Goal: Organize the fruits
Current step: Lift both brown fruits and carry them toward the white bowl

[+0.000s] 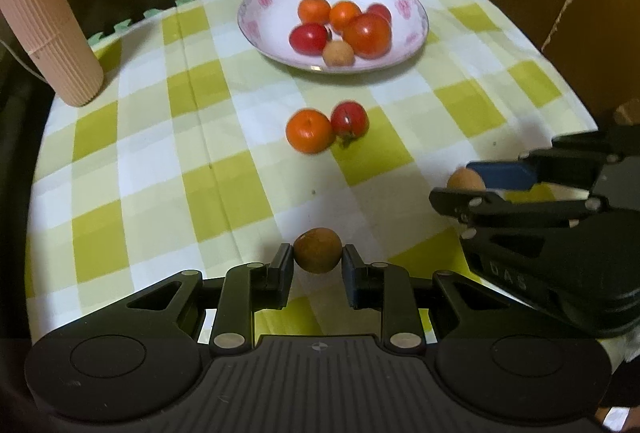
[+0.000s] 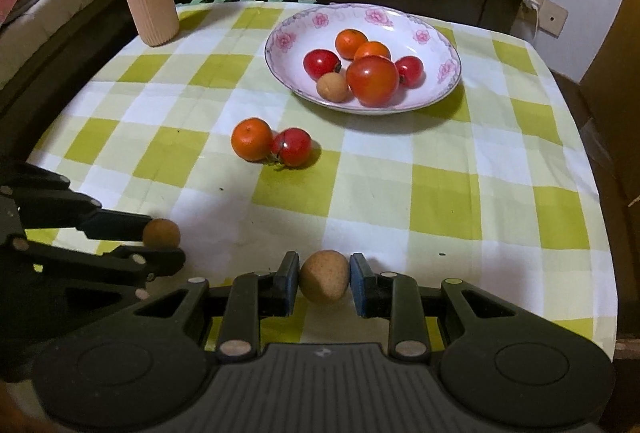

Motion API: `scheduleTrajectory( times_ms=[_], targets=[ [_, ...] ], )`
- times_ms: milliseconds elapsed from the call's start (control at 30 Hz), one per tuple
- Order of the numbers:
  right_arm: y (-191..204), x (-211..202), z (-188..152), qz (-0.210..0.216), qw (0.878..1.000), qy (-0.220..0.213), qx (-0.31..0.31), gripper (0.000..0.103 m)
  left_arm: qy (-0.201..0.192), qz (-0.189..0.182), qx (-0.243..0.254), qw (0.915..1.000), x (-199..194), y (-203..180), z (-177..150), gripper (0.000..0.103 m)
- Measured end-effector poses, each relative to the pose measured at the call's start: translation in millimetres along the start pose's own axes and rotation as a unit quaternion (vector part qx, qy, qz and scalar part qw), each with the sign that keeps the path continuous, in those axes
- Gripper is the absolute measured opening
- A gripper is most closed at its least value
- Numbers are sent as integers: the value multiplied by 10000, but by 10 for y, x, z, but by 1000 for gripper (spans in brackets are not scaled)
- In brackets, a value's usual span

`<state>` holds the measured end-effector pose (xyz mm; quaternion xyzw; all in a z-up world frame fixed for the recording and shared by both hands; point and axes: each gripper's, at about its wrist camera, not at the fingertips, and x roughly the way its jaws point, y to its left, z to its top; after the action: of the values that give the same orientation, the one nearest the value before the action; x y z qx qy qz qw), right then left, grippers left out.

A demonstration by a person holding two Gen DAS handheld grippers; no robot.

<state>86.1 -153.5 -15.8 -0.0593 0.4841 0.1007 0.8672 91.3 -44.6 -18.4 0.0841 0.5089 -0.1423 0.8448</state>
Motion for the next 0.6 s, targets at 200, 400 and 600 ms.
scheduleTrajectory(
  times_ms=[200, 400, 600],
  targets=[
    [-70, -38, 109, 88, 9997, -84, 200, 26, -124, -96, -157, 9998, -27, 76, 158, 33],
    [-155, -65, 278, 101, 9991, -198, 374, 26, -228, -174, -289, 9992, -32, 128, 348, 33],
    [-258, -30, 451, 118, 9980, -254, 561, 26, -307, -187, -348, 9987, -6, 152, 550, 33]
  ],
)
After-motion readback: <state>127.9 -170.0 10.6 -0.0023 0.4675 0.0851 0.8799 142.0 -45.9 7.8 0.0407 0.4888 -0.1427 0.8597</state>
